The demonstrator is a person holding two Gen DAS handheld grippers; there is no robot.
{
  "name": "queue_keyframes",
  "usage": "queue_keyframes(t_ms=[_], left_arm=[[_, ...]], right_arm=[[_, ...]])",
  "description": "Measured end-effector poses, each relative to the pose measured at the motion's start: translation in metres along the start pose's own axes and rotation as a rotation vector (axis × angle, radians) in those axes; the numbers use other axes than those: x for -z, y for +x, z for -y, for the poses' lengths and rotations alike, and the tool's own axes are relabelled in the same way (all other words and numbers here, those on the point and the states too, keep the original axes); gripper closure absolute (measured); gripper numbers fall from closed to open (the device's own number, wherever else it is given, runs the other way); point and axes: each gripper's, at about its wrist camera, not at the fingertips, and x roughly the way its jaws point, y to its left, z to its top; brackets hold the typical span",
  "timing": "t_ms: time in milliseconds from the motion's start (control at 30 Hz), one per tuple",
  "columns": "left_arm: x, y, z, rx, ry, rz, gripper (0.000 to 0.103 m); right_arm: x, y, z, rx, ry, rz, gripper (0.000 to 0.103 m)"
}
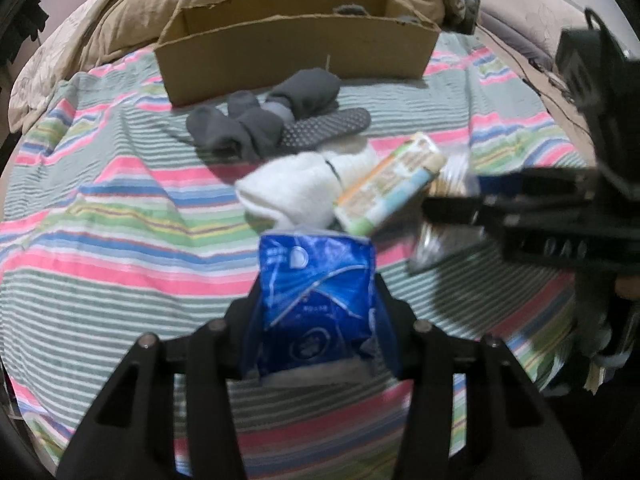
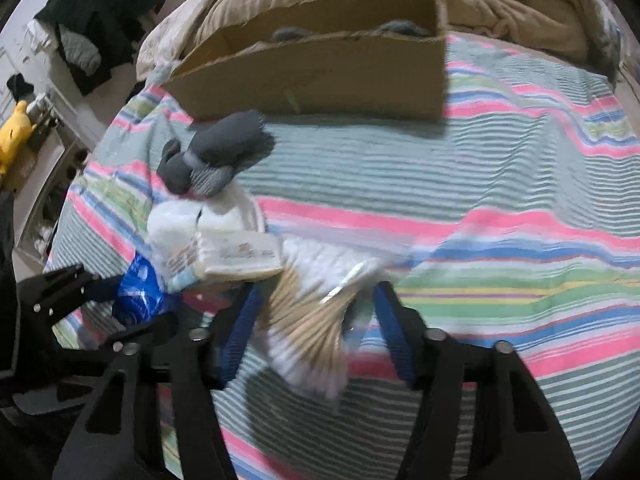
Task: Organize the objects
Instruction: 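Grasp the blue tissue pack with the left gripper while the right gripper grasps the cotton-swab bag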
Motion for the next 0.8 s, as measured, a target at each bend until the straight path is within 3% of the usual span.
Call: queue_keyframes(t_ms=[267, 800], left_arm=[[-0.007, -0.008, -0.007, 0.016, -0.011, 0.041, 0.054], [-0.025, -0.05, -0.03, 0.047, -0.08, 0.137, 0.058]], right_arm=[[-0.002, -0.012, -0.002, 0.015, -0.009, 0.014, 0.069], [-0.024, -0.06, -0.003, 0.035, -0.018, 0.127, 0.073]])
